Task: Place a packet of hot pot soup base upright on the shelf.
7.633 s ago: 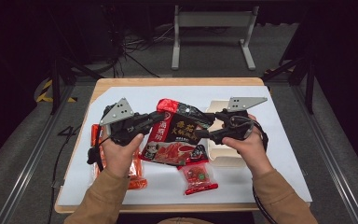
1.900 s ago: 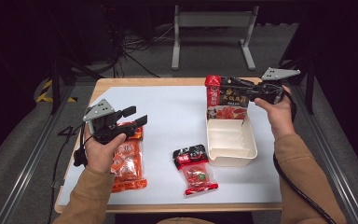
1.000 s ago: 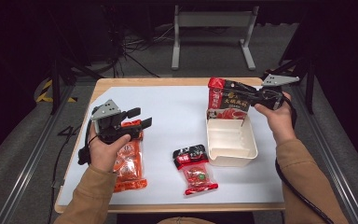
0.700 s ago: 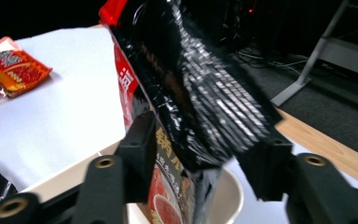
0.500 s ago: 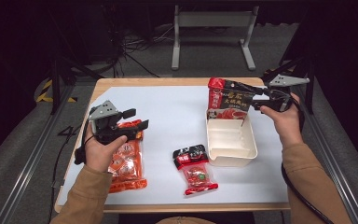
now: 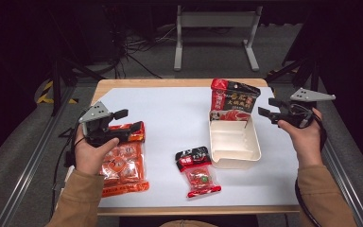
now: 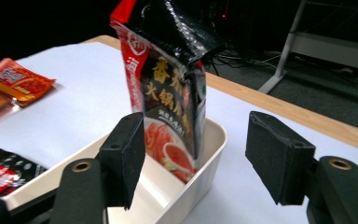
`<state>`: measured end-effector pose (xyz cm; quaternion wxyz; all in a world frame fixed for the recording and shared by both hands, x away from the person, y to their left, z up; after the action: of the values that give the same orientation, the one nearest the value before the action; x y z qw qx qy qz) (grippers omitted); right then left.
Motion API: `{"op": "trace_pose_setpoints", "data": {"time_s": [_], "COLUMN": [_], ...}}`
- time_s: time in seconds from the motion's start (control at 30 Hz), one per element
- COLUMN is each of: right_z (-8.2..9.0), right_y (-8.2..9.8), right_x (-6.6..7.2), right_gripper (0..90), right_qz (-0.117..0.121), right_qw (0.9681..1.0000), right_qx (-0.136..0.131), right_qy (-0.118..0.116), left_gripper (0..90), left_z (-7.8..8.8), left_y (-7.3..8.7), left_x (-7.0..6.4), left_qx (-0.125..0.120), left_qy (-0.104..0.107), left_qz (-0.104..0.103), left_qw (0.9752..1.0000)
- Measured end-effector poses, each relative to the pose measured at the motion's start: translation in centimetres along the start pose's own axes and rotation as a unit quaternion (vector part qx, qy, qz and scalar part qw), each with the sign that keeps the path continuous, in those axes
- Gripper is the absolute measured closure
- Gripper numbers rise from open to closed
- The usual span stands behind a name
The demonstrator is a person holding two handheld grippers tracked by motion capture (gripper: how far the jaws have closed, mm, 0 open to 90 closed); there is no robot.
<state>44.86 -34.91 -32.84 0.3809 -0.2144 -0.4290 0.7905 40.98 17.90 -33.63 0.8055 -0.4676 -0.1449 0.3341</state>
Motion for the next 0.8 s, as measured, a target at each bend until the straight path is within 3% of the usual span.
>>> {"op": "trace_pose_setpoints", "data": {"time_s": [0.07,0.17,0.23,0.27,0.43,0.67,0.8], "right_z": [0.6,1.8,1.9,1.9,1.8,1.2,1.0], "right_y": [0.5,1.6,1.8,2.0,2.1,2.3,2.6], "right_x": [0.1,0.2,0.1,0.2,0.6,1.1,1.2], "right_gripper": [37.7,35.9,35.0,34.6,33.3,30.1,29.5], "right_qz": [-0.007,-0.029,-0.031,-0.022,-0.020,-0.015,-0.007], "right_qw": [1.0000,0.9990,0.9991,0.9997,0.9997,0.9996,0.9995], "right_qx": [0.005,-0.031,-0.025,-0.009,-0.007,0.011,0.028], "right_qy": [0.002,-0.016,-0.011,-0.007,-0.012,-0.019,-0.009], "left_gripper": [30.0,30.2,30.1,30.0,29.3,28.8,28.7], "left_z": [0.2,0.4,0.5,0.7,1.1,1.8,2.2], "left_y": [0.1,0.1,0.1,0.1,0.2,1.1,1.5], "left_x": [0.1,0.2,0.3,0.5,1.0,2.8,3.8], "left_qx": [-0.001,-0.002,-0.003,-0.005,-0.006,0.030,0.031], "left_qy": [-0.003,-0.003,-0.005,-0.007,-0.014,-0.054,-0.056], "left_qz": [-0.002,0.000,-0.002,0.000,0.004,0.000,0.008], "left_qw": [1.0000,1.0000,1.0000,1.0000,0.9999,0.9981,0.9979]}}
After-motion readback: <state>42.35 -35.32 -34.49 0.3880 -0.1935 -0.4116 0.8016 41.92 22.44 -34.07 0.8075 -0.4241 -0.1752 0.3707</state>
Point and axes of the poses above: each handheld gripper's, and its own axes: z roughly backward along the jaws, y roughly out of its underside, x roughly to its left, the point moved 3 cm from there along -z, roughly forward along the jaws, and after that the axes turned 9 degrees about x, right-handed, at the moved point
